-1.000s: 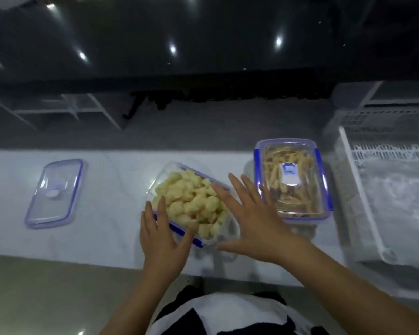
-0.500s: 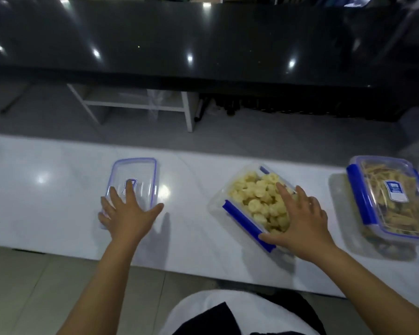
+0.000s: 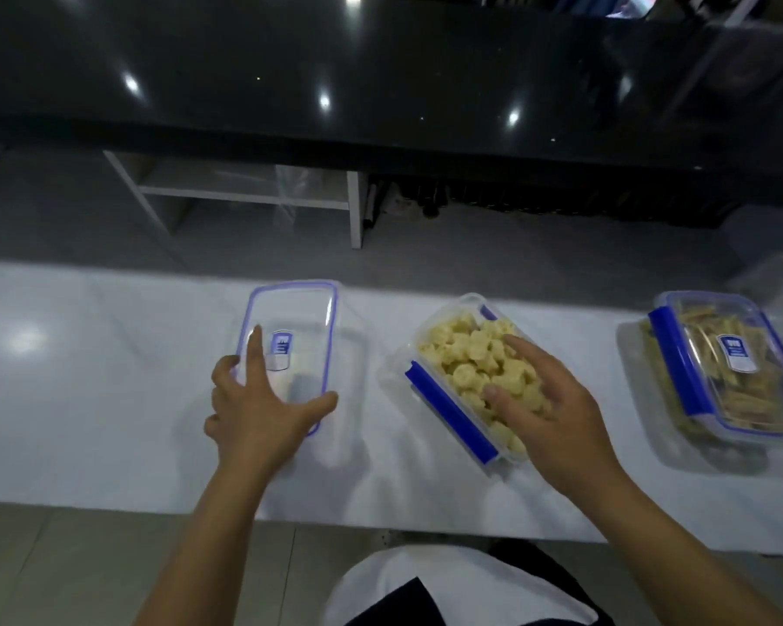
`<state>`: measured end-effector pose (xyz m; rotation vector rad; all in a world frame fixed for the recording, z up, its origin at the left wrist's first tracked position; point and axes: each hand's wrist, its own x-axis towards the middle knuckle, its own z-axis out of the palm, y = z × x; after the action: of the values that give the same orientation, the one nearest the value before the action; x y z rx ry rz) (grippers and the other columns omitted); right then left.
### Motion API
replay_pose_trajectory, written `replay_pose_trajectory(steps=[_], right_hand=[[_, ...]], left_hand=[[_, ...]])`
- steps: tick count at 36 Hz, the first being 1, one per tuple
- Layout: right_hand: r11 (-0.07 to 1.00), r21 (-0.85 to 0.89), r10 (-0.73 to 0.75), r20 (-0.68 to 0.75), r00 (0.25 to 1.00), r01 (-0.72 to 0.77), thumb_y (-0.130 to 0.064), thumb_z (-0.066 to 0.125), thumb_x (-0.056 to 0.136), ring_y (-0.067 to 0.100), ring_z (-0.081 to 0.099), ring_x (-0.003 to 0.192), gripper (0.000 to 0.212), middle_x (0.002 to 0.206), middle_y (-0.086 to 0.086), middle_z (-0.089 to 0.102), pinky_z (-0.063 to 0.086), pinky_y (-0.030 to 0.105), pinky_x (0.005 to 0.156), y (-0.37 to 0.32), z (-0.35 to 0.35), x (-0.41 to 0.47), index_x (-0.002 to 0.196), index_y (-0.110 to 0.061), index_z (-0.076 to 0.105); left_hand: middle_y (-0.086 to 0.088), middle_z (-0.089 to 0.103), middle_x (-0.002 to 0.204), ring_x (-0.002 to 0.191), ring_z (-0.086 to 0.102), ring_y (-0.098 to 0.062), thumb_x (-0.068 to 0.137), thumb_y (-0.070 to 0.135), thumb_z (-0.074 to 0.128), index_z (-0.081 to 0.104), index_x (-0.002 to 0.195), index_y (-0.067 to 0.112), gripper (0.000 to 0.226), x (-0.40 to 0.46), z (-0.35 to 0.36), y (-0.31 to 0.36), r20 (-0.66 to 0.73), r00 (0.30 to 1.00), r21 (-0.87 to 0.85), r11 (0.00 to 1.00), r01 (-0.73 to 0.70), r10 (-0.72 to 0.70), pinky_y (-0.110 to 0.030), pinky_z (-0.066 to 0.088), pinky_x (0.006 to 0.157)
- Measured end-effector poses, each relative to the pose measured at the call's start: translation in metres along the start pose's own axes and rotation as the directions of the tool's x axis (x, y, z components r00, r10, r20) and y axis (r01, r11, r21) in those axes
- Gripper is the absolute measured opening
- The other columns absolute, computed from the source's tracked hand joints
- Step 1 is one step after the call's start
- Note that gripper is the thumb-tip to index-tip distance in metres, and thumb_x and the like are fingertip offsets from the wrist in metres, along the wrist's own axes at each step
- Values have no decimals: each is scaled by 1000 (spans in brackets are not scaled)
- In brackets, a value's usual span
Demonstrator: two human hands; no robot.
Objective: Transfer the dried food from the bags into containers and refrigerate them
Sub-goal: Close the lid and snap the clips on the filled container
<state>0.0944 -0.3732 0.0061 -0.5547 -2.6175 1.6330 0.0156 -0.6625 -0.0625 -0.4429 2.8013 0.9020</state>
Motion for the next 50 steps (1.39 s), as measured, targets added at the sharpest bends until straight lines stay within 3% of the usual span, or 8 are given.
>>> replay_pose_trajectory(steps=[5, 11, 15, 21, 29, 40, 46, 50], right_hand=[[723, 612, 128, 335, 934, -319, -32, 80, 72, 25, 70, 111, 66, 125, 1, 70, 61, 44, 81, -27, -6, -1, 134, -37, 58], [675, 685, 56, 322, 945, -274, -24, 67, 84, 34, 72, 105, 32, 119, 13, 72, 61, 41, 72, -24, -25, -1, 116, -24, 73], [697, 660, 54, 341, 938, -280, -21, 64, 85, 34, 73, 101, 29, 117, 17, 73, 61, 40, 70, -10, -58, 10, 112, -21, 75], [873, 442, 94, 258, 962, -204, -14, 68, 88, 25, 75, 92, 49, 111, 6, 75, 61, 35, 65, -2, -81, 26, 133, -32, 60], [998, -65, 6, 228, 974, 9, -85, 75, 48, 7, 25, 147, 122, 161, -22, 14, 42, 39, 109, 2, -82, 6, 149, -61, 11], [991, 66, 88, 329, 940, -116, -59, 89, 50, 6, 44, 136, 128, 156, -18, 27, 51, 36, 103, 23, -98, -3, 150, -60, 8], [854, -515, 104, 307, 946, 73, -83, 68, 47, 12, 8, 150, 122, 159, -28, -15, 31, 45, 113, 36, -106, 0, 139, -72, -11], [635, -735, 98, 384, 918, 240, -89, 51, 52, 22, -1, 150, 119, 160, -16, -24, 20, 50, 118, 53, -107, 0, 142, -63, -22]], left_hand=[[30, 11, 143, 132, 45, -25, 44, 80, 71, 1, 147, 59, 127, -71, 4, 67, 61, 964, -269, 935, -232, 257, -55, 47, 104], [36, -4, 149, 143, 25, -11, 48, 87, 71, -4, 145, 61, 125, -108, 25, 113, 213, 891, -359, 880, -310, 401, -41, 39, 114], [40, 32, 135, 113, 53, 13, 51, 69, 85, 12, 130, 77, 107, -101, 17, 114, 295, 884, -615, 780, -115, 363, -7, 53, 71], [-4, 76, 107, 91, 75, -27, 94, 2, 63, 52, 134, 36, 54, -88, 7, 124, 433, 791, -791, 603, 103, 433, -36, 61, 61], [-2, 74, 117, 101, 74, -27, 94, 16, 66, 45, 139, 40, 56, -124, 44, 164, 444, 770, -864, 447, 233, 458, -45, 62, 67], [4, 73, 118, 106, 72, -23, 96, 34, 61, 58, 124, 48, 31, -132, 66, 177, 535, 647, -828, 490, 273, 544, -34, 61, 76], [14, 71, 111, 101, 68, -6, 95, 18, 66, 67, 107, 44, 29, -98, 66, 150, 200, 959, -883, 461, 88, 199, -13, 55, 66], [11, 57, 124, 108, 60, -10, 96, 22, 65, 54, 116, 46, 33, -69, 74, 116, 168, 972, -879, 421, 223, -164, -17, 52, 65]])
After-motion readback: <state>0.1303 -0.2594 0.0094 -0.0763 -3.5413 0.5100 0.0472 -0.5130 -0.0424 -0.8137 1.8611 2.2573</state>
